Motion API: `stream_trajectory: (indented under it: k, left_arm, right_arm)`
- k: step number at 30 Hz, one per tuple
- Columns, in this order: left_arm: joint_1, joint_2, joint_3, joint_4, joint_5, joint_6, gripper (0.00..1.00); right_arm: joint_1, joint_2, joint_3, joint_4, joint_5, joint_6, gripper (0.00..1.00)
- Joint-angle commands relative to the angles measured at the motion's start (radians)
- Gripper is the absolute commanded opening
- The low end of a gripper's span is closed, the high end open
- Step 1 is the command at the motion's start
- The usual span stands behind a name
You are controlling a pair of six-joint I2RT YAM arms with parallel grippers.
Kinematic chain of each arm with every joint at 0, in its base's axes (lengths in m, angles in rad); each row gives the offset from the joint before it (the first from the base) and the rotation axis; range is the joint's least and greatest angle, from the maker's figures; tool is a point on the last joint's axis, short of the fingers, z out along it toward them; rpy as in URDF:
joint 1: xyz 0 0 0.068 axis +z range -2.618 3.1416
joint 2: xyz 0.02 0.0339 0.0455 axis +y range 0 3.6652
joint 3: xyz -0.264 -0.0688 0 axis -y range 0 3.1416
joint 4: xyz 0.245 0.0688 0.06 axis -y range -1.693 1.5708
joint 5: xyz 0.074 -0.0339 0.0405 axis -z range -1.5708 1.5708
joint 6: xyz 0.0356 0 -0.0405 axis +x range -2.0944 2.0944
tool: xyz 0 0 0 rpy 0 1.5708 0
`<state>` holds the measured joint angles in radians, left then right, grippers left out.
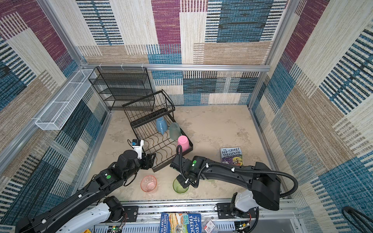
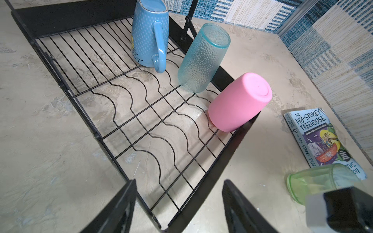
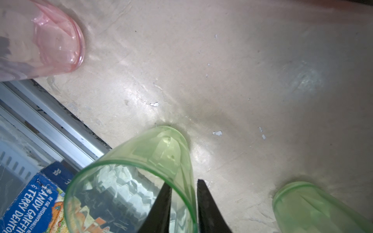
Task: Load cups into a dish rack
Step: Pick up the cup from the bottom-center of the table.
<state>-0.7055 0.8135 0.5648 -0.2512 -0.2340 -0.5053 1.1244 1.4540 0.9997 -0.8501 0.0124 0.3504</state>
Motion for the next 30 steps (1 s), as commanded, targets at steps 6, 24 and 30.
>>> stream_trajectory:
  k: [6,24,30]
  left_arm:
    - [0.0,-0.017,0.031,-0.05,-0.014,-0.023,0.7]
    - [-0.001,0.032,0.21,-0.259,0.12,-0.328,0.7]
    - [-0.002,0.004,0.209,-0.267,0.154,-0.52,0.72]
  right_arm:
    - [0.012,-0.006,0.028,-0.003,0.07,0.014,0.12]
    - [0.013,-0.183,0.098,0.23,0.313,-0.112,0.0]
    - [0.014,-0.241,0.028,0.466,0.383,-0.172,0.0]
